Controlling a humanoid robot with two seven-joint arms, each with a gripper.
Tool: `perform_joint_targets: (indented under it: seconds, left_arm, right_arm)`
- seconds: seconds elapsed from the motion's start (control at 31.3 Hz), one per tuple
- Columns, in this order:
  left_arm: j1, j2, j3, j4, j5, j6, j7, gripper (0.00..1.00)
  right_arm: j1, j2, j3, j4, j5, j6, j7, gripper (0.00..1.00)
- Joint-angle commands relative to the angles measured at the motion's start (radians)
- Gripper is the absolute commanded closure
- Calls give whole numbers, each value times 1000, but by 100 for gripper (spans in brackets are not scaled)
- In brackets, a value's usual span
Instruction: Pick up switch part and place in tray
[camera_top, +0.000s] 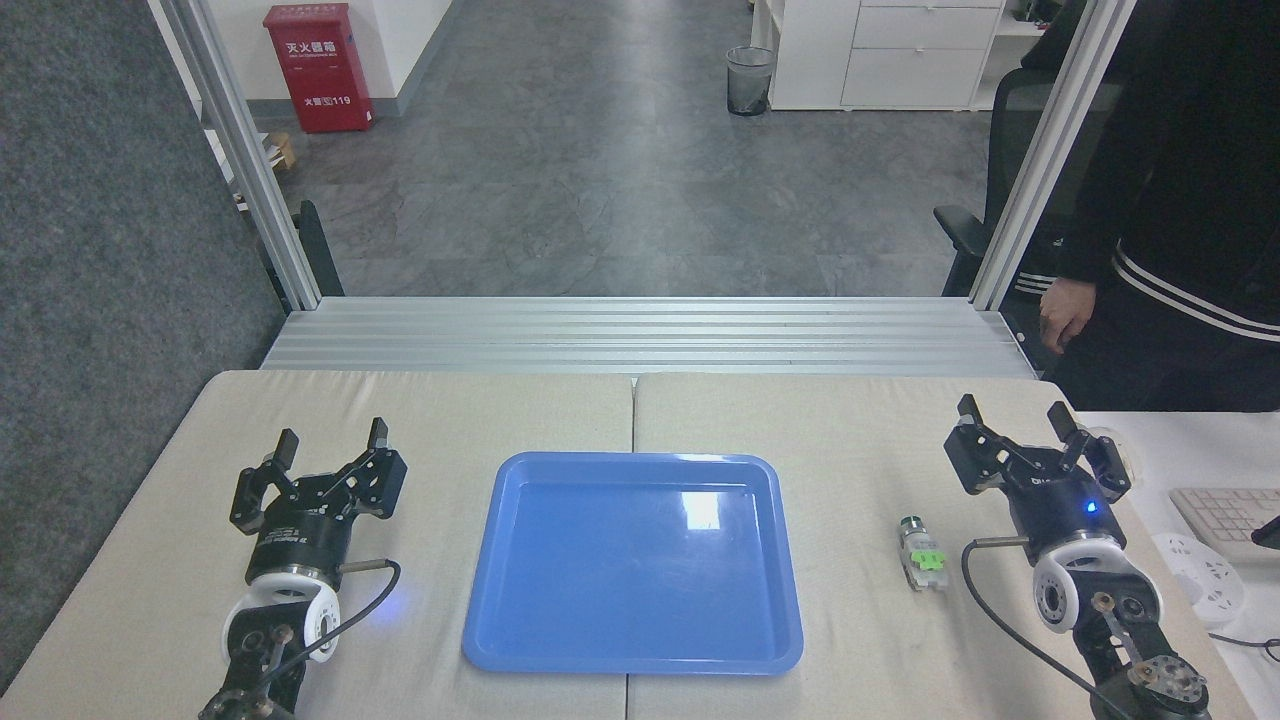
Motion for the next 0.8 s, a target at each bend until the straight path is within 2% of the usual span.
perform_joint_targets:
  seconds: [0.0, 0.38, 0.77]
  left_arm:
    - [0, 0, 0, 1, 0, 1, 0, 0]
    - [-1, 0, 0, 1, 0, 2, 0, 0]
    - [-1, 0, 0, 3, 2, 2, 0, 0]
  right_arm:
    - [3, 2, 5, 0, 0, 0, 0, 2]
    - [10, 12, 8, 0, 0, 0, 0, 2]
    - [126, 38, 65, 66, 5, 0, 8, 2]
